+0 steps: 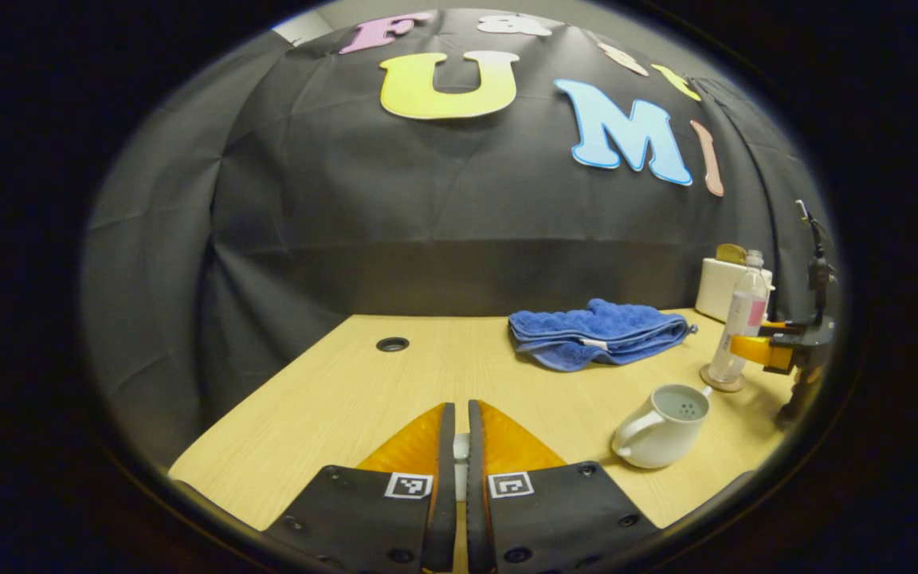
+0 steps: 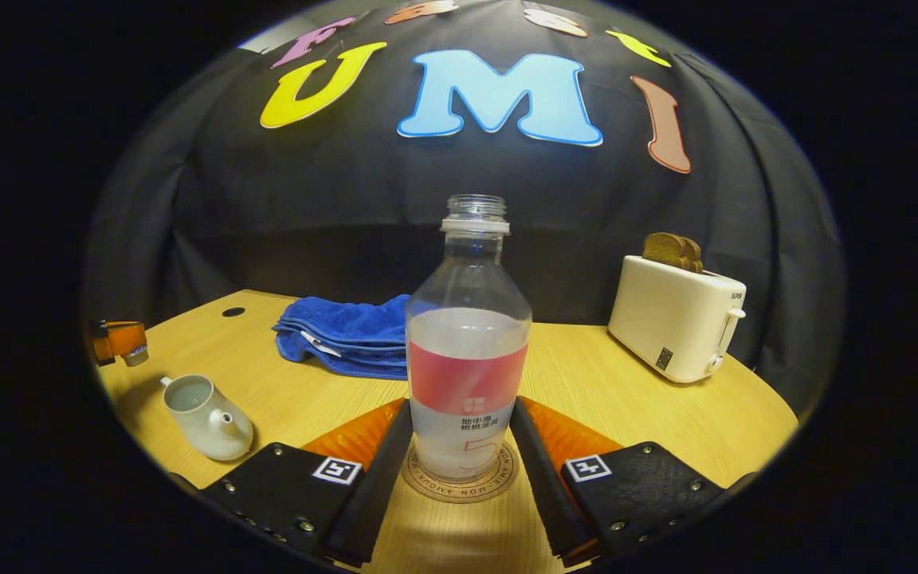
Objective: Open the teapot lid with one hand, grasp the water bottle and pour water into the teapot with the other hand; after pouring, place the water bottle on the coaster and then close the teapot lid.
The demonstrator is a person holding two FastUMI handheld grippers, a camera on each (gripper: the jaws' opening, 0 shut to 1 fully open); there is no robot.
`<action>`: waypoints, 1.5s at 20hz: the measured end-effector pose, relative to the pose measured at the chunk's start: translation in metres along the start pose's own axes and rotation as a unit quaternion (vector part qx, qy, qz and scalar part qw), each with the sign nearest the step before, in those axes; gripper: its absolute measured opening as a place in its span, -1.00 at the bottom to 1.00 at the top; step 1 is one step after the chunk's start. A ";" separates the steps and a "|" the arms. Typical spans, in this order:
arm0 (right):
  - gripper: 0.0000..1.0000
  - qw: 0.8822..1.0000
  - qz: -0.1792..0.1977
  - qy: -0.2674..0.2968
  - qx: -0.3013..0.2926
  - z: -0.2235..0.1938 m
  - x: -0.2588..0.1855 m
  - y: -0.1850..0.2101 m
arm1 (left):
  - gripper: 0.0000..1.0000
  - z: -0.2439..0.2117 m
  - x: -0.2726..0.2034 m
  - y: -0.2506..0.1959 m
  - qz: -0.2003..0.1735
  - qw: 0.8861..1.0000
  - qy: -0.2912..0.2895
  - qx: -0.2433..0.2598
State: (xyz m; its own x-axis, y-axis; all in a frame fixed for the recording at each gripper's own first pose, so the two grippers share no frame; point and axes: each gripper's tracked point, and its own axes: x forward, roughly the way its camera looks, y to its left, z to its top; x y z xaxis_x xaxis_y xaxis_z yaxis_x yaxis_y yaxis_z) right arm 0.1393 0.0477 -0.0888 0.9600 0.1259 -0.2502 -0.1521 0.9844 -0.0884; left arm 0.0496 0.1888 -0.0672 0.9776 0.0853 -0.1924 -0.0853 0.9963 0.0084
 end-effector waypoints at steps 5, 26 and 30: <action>0.59 1.000 -0.002 0.007 0.009 -0.006 0.001 -0.003 | -0.75 0.001 0.000 -0.001 -0.003 1.000 -0.001 -0.001; 0.96 0.993 -0.016 -0.113 0.033 0.011 -0.098 0.007 | -0.75 0.034 -0.015 -0.085 -0.064 0.997 -0.050 0.008; 0.96 0.992 -0.010 -0.121 0.028 0.008 -0.104 0.012 | -0.75 0.041 -0.015 -0.115 -0.080 0.995 -0.056 0.003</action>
State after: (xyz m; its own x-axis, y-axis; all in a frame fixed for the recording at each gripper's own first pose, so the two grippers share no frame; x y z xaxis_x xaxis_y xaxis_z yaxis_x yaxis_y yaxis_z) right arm 0.0398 0.0479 -0.0559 0.9922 0.1247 -0.0093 -0.1249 0.9915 -0.0356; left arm 0.0525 0.0728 -0.0253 0.9940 -0.0737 -0.0808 0.0733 0.9973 -0.0078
